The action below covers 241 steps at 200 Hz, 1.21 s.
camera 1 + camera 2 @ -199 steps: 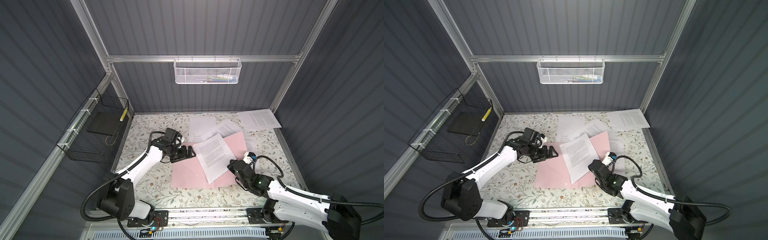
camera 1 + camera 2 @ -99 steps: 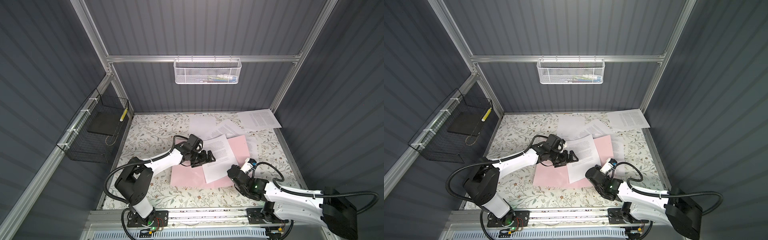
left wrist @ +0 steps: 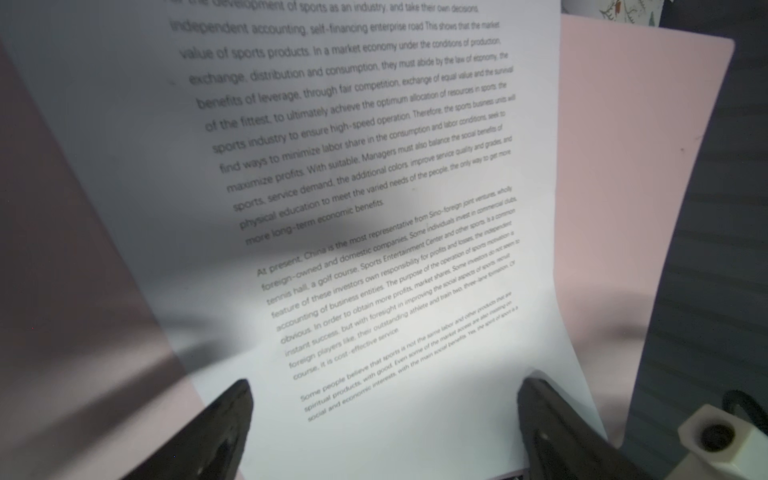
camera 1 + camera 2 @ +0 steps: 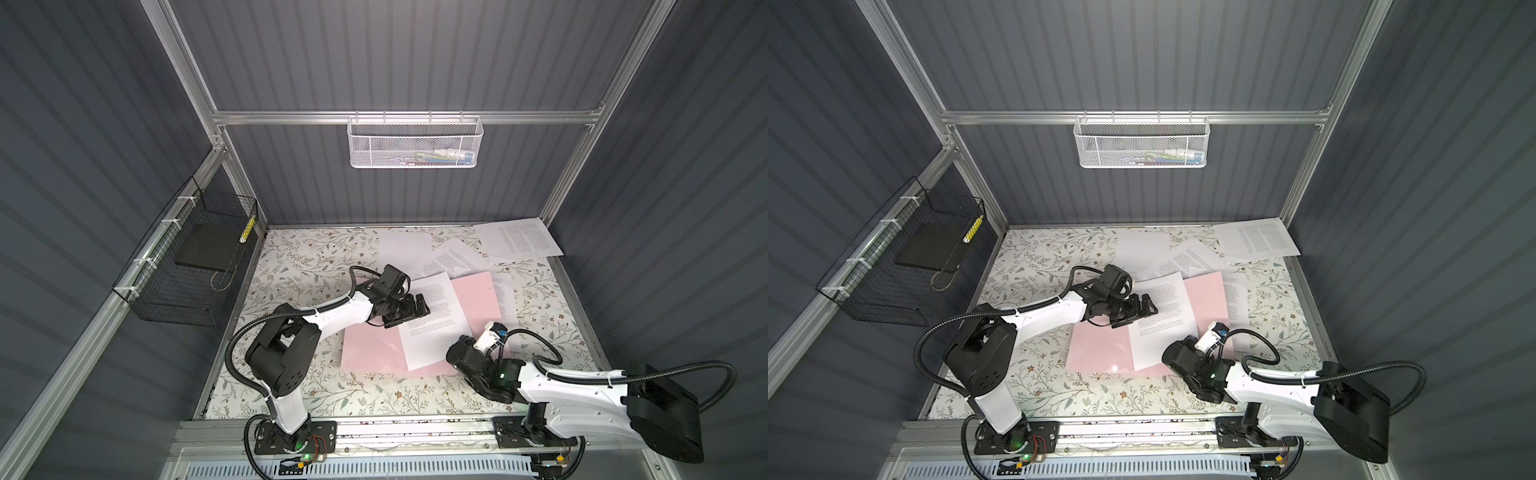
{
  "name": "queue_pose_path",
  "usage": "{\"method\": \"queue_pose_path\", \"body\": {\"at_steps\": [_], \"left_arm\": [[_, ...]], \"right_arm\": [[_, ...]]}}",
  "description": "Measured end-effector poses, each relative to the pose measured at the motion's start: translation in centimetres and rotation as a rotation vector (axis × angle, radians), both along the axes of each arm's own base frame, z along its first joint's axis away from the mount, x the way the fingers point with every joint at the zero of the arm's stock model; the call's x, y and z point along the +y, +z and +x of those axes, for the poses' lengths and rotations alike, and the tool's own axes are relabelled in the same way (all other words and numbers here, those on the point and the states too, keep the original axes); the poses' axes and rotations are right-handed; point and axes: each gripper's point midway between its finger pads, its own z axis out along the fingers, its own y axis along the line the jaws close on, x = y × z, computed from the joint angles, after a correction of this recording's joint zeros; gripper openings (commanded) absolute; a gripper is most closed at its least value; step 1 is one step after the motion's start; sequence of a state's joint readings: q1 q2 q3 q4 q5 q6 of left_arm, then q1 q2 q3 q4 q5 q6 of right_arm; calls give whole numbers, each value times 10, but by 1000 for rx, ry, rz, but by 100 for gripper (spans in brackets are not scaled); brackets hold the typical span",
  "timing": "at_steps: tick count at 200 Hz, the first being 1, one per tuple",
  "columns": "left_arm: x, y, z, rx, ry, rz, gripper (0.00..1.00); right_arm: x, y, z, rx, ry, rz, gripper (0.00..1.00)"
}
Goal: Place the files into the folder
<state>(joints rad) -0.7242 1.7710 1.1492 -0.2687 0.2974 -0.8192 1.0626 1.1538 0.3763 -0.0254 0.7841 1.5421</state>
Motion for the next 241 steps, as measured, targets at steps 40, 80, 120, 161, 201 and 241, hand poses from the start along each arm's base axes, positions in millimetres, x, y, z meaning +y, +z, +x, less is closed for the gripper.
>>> {"method": "queue_pose_path", "body": {"at_steps": [40, 80, 120, 161, 201, 241], "left_arm": [[3, -18, 2, 7, -2, 44, 100], [10, -36, 3, -3, -21, 104, 100], [12, -38, 5, -44, -60, 133, 100], [14, -39, 5, -75, -98, 158, 100], [14, -40, 7, -94, -119, 174, 100], [16, -41, 9, -114, -135, 191, 100]], "right_arm": [[4, 1, -1, -5, 16, 2, 41], [6, 10, -3, -12, 77, -35, 99], [1, 38, 0, -35, 163, -51, 99], [-34, 45, 25, 4, 236, -58, 99], [-42, 18, 50, 180, 384, -94, 99], [-11, 15, 85, 236, 591, -38, 99]]}}
